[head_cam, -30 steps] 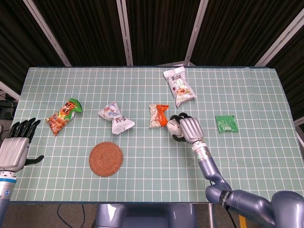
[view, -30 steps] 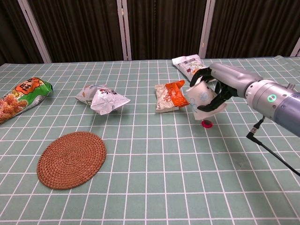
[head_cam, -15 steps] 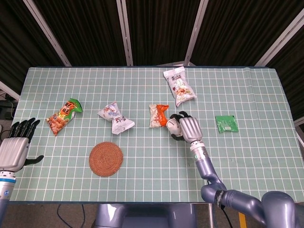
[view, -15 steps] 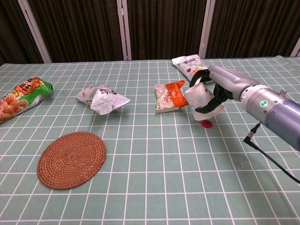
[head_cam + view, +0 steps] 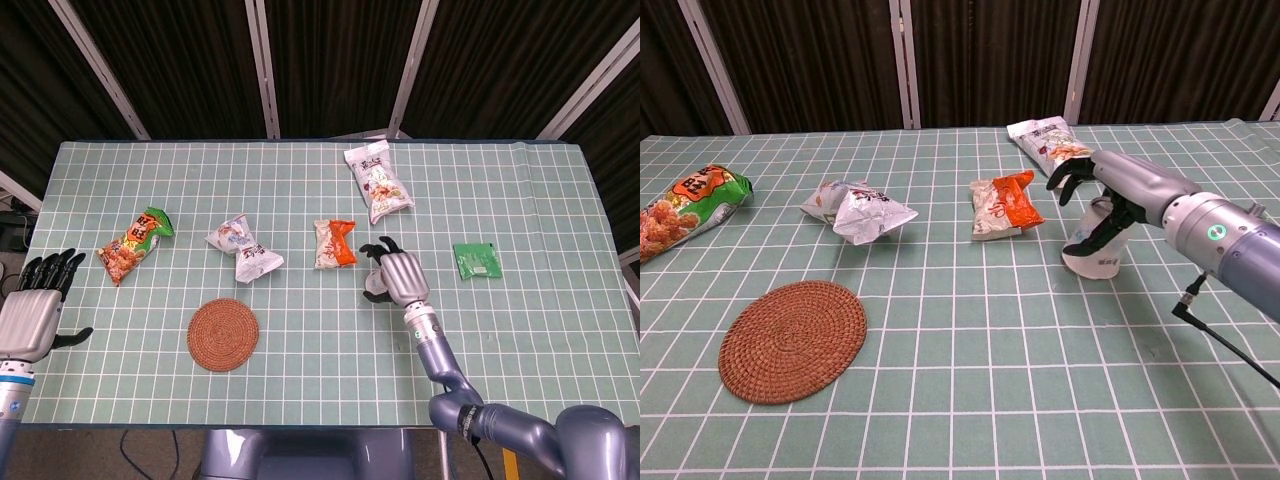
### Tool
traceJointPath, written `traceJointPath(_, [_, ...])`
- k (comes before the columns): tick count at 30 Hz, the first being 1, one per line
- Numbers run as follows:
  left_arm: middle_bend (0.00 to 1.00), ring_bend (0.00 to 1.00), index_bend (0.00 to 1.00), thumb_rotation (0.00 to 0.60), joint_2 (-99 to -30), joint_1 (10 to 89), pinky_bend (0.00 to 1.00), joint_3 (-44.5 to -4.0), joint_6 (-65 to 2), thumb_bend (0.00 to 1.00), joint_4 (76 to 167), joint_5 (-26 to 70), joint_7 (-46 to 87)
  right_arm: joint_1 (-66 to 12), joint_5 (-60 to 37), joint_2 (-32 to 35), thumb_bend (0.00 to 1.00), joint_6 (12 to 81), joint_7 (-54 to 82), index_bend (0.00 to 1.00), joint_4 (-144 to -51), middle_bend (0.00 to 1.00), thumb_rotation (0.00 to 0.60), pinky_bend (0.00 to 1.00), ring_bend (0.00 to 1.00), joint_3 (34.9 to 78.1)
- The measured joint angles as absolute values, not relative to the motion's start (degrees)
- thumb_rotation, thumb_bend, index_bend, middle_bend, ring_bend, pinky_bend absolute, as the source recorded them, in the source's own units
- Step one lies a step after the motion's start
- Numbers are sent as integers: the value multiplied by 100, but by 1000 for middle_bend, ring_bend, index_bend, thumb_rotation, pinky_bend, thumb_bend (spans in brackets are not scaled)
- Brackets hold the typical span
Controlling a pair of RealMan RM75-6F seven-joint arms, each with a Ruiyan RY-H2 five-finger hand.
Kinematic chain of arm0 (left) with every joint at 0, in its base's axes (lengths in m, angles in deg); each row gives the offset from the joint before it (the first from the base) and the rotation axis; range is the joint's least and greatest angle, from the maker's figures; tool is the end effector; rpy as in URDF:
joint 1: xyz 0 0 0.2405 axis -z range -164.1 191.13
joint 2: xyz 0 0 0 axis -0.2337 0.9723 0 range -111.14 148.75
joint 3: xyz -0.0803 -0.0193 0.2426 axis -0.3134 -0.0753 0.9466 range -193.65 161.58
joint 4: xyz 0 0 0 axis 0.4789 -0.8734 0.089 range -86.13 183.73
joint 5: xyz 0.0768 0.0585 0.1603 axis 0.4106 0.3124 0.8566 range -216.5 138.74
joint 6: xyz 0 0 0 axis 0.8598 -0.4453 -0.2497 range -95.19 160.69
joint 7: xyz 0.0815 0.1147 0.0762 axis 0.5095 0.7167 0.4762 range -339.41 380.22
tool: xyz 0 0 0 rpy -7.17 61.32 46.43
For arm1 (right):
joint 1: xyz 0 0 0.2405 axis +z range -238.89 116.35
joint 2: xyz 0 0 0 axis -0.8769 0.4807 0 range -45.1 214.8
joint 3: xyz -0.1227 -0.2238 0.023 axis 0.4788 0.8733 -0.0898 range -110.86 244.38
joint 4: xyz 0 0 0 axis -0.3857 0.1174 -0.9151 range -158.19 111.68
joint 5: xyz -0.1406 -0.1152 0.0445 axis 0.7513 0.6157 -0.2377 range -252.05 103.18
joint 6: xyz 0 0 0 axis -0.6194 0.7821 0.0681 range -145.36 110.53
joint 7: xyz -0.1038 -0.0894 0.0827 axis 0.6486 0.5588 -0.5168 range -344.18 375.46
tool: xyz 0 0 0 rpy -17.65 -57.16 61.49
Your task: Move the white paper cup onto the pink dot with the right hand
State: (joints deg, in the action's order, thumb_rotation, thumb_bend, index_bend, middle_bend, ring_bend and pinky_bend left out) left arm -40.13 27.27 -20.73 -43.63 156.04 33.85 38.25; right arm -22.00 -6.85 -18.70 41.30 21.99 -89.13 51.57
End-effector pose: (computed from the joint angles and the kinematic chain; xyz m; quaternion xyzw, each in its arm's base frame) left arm -0.2628 0.2360 0.1766 -0.6282 -0.3901 -0.3186 0.5930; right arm -0.1639 -0.3678 -0.0358 0.6461 -0.4490 0.4390 0.4340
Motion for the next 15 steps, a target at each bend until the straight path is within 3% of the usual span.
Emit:
traceJointPath(5, [0, 0, 0, 600, -4011, 2731, 0, -2063, -4352, 0, 15615, 3389, 3833, -2267, -647, -1780, 26, 4151, 2163, 140, -9046, 209, 600, 377, 61, 5210])
traceJointPath(15, [0, 0, 0, 600, -3976, 2712, 0, -2049, -4388, 0, 15657, 3459, 3789, -2453, -319, -1315, 21, 4543, 1918, 132, -9689, 201, 600, 355, 50, 5212])
